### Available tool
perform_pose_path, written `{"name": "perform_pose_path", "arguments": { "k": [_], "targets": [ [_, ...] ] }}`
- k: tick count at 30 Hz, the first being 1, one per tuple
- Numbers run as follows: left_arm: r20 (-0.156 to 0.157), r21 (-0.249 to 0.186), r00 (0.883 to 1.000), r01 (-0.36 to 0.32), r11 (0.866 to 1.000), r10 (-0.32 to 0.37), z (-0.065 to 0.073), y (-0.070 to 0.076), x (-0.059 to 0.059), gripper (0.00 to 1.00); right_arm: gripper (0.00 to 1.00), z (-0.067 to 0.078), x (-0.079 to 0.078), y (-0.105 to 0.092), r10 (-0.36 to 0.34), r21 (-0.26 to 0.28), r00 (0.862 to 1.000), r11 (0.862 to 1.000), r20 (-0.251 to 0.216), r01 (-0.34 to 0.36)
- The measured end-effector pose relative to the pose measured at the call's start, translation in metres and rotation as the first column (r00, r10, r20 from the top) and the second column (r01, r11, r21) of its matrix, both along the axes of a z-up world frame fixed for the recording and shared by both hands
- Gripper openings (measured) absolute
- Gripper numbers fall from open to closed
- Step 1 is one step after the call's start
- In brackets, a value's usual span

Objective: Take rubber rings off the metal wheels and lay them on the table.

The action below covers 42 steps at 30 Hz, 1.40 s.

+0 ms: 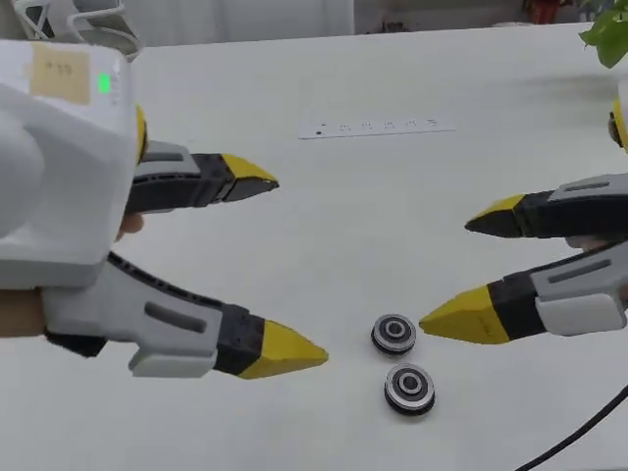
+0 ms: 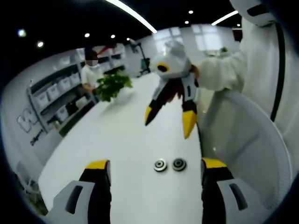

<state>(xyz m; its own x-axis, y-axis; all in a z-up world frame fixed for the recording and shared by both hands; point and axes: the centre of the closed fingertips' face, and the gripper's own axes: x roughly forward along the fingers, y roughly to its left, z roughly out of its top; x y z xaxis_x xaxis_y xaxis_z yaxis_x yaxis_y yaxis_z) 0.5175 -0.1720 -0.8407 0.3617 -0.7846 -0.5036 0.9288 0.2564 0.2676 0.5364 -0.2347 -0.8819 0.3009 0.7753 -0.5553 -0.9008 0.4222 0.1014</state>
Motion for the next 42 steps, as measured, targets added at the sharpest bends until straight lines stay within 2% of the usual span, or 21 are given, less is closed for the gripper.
{"name": "perform_pose_path", "arguments": {
  "k": [2, 4, 6, 7, 8, 9, 10, 14, 16, 17, 19, 20, 22, 23, 25, 27, 29, 32, 35, 38, 42],
  "targets": [
    [0.002, -0.015, 1.000, 0.026, 1.000, -0.026, 0.000, -0.009, 0.002, 0.79, 0.72, -0.004, 0.003, 0.004, 0.009, 0.009, 1.000, 1.000, 0.011, -0.009],
    [-0.009, -0.043, 0.999, 0.050, 0.998, -0.050, 0.000, -0.018, 0.004, 0.79, 0.72, -0.011, 0.005, 0.004, 0.005, 0.007, 1.000, 1.000, 0.002, -0.005],
    [-0.031, -0.120, 0.998, 0.057, 0.991, -0.061, 0.001, -0.029, 0.006, 0.79, 0.72, -0.022, 0.007, 0.001, -0.001, -0.012, 1.000, 1.000, -0.004, 0.001],
    [-0.042, -0.176, 0.998, 0.045, 0.983, -0.053, 0.000, -0.035, 0.010, 0.80, 0.72, -0.028, 0.008, -0.001, -0.002, -0.017, 1.000, 1.000, -0.004, 0.002],
    [-0.058, -0.205, 0.997, 0.031, 0.978, -0.044, -0.003, -0.038, 0.012, 0.81, 0.71, -0.031, 0.008, -0.002, -0.003, -0.019, 1.000, 1.000, -0.007, 0.003],
    [-0.088, -0.212, 0.996, 0.007, 0.977, -0.026, -0.010, -0.039, 0.014, 0.82, 0.71, -0.036, 0.008, -0.003, -0.007, -0.017, 1.000, 1.000, -0.017, 0.006],
    [-0.107, -0.208, 0.994, 0.003, 0.978, -0.026, -0.019, -0.040, 0.014, 0.82, 0.70, -0.038, 0.007, -0.004, -0.009, -0.014, 1.000, 1.000, -0.028, 0.008],
    [-0.069, -0.184, 0.997, 0.035, 0.982, -0.048, -0.042, -0.047, 0.008, 0.81, 0.65, -0.052, 0.000, -0.011, 0.013, -0.013, 0.999, 1.000, -0.038, -0.014],
    [-0.072, -0.199, 0.996, 0.031, 0.980, -0.046, -0.050, -0.048, 0.007, 0.78, 0.61, -0.058, -0.001, -0.014, 0.013, 0.002, 0.998, 1.000, -0.066, -0.013],
    [-0.076, -0.215, 0.996, 0.025, 0.976, -0.042, -0.054, -0.050, 0.007, 0.76, 0.60, -0.058, -0.004, -0.013, 0.012, 0.042, 0.994, 0.999, -0.105, -0.008],
    [-0.082, -0.207, 0.996, 0.020, 0.978, -0.038, -0.065, -0.050, 0.008, 0.72, 0.55, -0.056, -0.005, -0.011, 0.015, 0.118, 0.993, 0.993, -0.120, -0.001],
    [-0.083, -0.196, 0.996, 0.015, 0.981, -0.032, -0.070, -0.049, 0.009, 0.68, 0.52, -0.056, -0.006, -0.011, 0.024, 0.130, 0.992, 0.992, -0.124, -0.007],
    [-0.098, -0.189, 0.995, 0.011, 0.982, -0.030, -0.079, -0.050, 0.011, 0.66, 0.49, -0.063, -0.008, -0.014, 0.033, 0.121, 0.994, 0.992, -0.107, -0.020],
    [-0.115, -0.195, 0.993, 0.010, 0.981, -0.032, -0.083, -0.052, 0.010, 0.67, 0.49, -0.068, -0.007, -0.015, 0.031, 0.115, 0.994, 0.993, -0.106, -0.019],
    [-0.129, -0.199, 0.991, 0.013, 0.980, -0.040, -0.088, -0.055, 0.010, 0.67, 0.49, -0.073, -0.007, -0.017, 0.024, 0.113, 0.992, 0.994, -0.123, -0.010],
    [-0.139, -0.195, 0.989, 0.013, 0.981, -0.041, -0.094, -0.057, 0.010, 0.64, 0.43, -0.076, -0.009, -0.018, 0.030, 0.121, 0.991, 0.993, -0.129, -0.014],
    [-0.157, -0.192, 0.986, 0.017, 0.981, -0.048, -0.102, -0.060, 0.008, 0.60, 0.39, -0.082, -0.012, -0.018, 0.024, 0.131, 0.987, 0.991, -0.157, -0.003],
    [-0.172, -0.140, 0.982, 0.054, 0.989, -0.078, -0.120, -0.062, 0.001, 0.57, 0.36, -0.096, -0.018, -0.019, 0.034, 0.081, 0.986, 0.997, -0.163, -0.021],
    [-0.196, -0.142, 0.977, 0.054, 0.988, -0.082, -0.129, -0.065, 0.000, 0.52, 0.35, -0.103, -0.022, -0.017, 0.048, 0.060, 0.982, 0.997, -0.182, -0.038],
    [-0.201, -0.143, 0.976, 0.056, 0.988, -0.084, -0.133, -0.067, 0.000, 0.47, 0.33, -0.108, -0.024, -0.017, 0.064, 0.027, 0.983, 0.998, -0.174, -0.060],
    [-0.223, -0.162, 0.972, 0.033, 0.986, -0.069, -0.136, -0.068, 0.004, 0.41, 0.29, -0.115, -0.027, -0.015, 0.090, -0.005, 0.982, 0.996, -0.164, -0.092]
  ]
}}
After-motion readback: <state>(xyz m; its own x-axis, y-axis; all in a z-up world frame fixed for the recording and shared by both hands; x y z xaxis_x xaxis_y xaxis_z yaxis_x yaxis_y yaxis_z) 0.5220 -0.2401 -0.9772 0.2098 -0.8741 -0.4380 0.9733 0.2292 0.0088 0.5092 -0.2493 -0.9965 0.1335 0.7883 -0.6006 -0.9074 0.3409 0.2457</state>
